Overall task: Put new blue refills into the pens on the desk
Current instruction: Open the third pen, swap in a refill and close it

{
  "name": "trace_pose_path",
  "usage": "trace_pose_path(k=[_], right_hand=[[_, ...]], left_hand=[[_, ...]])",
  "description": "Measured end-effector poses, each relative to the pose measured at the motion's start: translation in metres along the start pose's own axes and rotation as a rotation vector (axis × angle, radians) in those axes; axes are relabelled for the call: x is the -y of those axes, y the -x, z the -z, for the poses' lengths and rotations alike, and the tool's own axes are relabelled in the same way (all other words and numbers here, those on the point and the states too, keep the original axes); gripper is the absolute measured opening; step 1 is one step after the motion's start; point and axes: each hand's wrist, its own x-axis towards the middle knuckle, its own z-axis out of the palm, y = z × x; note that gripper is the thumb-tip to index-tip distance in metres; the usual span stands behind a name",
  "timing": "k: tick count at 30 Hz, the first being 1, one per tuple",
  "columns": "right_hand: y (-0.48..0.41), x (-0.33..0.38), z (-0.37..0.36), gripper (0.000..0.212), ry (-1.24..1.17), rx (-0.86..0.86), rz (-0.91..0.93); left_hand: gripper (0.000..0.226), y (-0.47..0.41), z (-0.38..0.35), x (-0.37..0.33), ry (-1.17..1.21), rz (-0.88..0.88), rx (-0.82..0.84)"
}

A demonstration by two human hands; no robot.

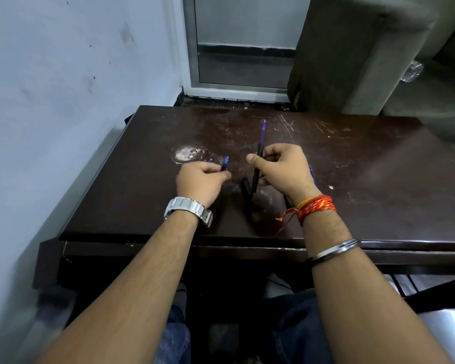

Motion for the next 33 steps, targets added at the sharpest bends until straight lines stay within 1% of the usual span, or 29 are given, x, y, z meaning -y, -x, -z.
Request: trace_pose_path(k=[2, 4, 9, 13, 16, 18, 20, 21, 22, 24, 26, 30, 33], right_hand=[[-0.001, -0.002, 0.002, 0.022, 0.03, -0.062, 0.006], [-0.002, -0.003, 0.003, 0.022, 0.046, -0.087, 0.008], [-0.002, -0.004, 0.001, 0.022, 0.084, -0.074, 0.003], [-0.001, -0.004, -0.002, 0.022, 0.105, -0.034, 0.009], [0.001, -0.004, -0.005, 0.021, 0.098, -0.005, 0.001], [0.001, -0.003, -0.006, 0.022, 0.081, 0.0, -0.002], [0.002, -0.001, -0.008, 0.023, 0.018, 0.019, -0.013], [0.002, -0.001, -0.009, 0.024, -0.021, 0.034, -0.016], [0.002, 0.0, -0.011, 0.025, -0.047, 0.049, -0.014], [0.003, 0.001, -0.014, 0.027, -0.046, 0.07, 0.002], [0.004, 0.002, -0.016, 0.025, -0.057, 0.083, 0.008], [0.006, 0.004, -0.019, 0.017, -0.173, 0.096, -0.006], [0.005, 0.006, -0.018, 0.015, -0.214, 0.015, 0.003]], left_hand=[[0.014, 0.005, -0.004, 0.0, -0.16, 0.003, 0.079], [0.018, 0.007, -0.007, -0.001, -0.246, -0.007, 0.102], [0.022, 0.013, -0.012, -0.004, -0.316, -0.025, 0.161], [0.029, 0.013, -0.012, -0.003, -0.325, -0.043, 0.147], [0.027, 0.014, -0.01, -0.004, -0.274, -0.016, 0.163], [0.019, 0.014, -0.009, -0.006, -0.183, 0.005, 0.116], [0.007, 0.012, -0.006, -0.007, -0.145, -0.041, 0.027], [0.003, 0.011, -0.004, -0.009, -0.13, -0.086, 0.012], [0.009, 0.011, -0.003, -0.011, -0.097, -0.131, 0.032], [0.019, 0.013, -0.003, -0.014, -0.005, -0.211, 0.149], [0.024, 0.017, -0.004, -0.015, 0.026, -0.284, 0.213], [0.02, 0.014, -0.003, -0.011, 0.026, -0.333, 0.205], [0.022, 0.013, -0.002, -0.01, 0.012, -0.318, 0.225]])
